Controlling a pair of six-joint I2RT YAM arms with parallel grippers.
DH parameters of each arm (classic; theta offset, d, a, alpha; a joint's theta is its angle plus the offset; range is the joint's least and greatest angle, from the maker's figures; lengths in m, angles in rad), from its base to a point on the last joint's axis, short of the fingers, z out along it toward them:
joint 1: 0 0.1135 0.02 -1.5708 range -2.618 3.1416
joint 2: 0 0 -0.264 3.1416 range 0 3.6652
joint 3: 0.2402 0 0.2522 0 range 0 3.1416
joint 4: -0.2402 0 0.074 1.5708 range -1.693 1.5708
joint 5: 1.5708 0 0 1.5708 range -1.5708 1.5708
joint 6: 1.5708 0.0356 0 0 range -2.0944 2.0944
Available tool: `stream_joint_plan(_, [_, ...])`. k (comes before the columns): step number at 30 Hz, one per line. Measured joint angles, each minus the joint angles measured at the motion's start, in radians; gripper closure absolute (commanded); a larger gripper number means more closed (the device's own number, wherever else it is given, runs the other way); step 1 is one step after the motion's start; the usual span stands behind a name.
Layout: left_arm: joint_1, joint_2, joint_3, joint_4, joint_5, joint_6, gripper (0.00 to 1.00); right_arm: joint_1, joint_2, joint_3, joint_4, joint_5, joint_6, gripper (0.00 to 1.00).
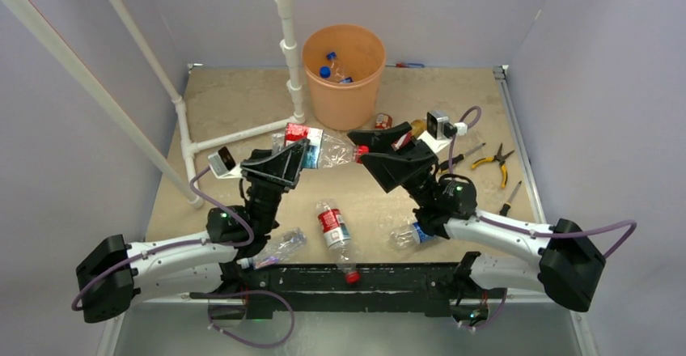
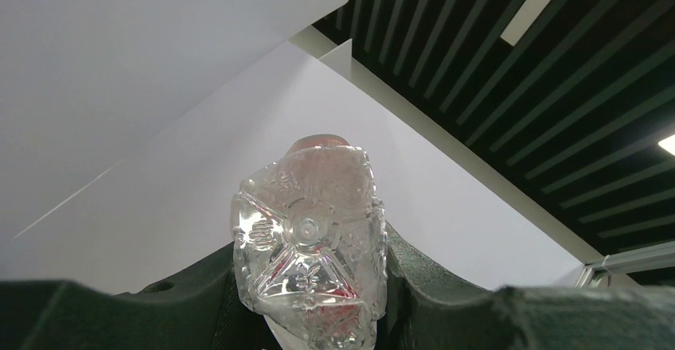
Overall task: Put the plastic bottles in the bin
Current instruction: Pick up the plastic bottle at the center of the board.
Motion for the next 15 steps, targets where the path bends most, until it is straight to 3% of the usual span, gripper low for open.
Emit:
stream_joint_plan(9, [0.0,0.027,0.0,0.002,0.0,-0.005,1.0,0.0,0.034,0.002,0.01,-0.015,0.047,0.23])
stream_joint_plan(11, [0.0,0.027,0.0,0.003,0.0,-0.004,1.0,0.0,0.034,-0.004,0.015,-0.015,0.055,0.27])
stream_joint_plan(15, [0.0,0.041,0.011,0.01,0.011,-0.006,1.0,0.0,0.046,-0.006,0.026,-0.014,0.069,0.46])
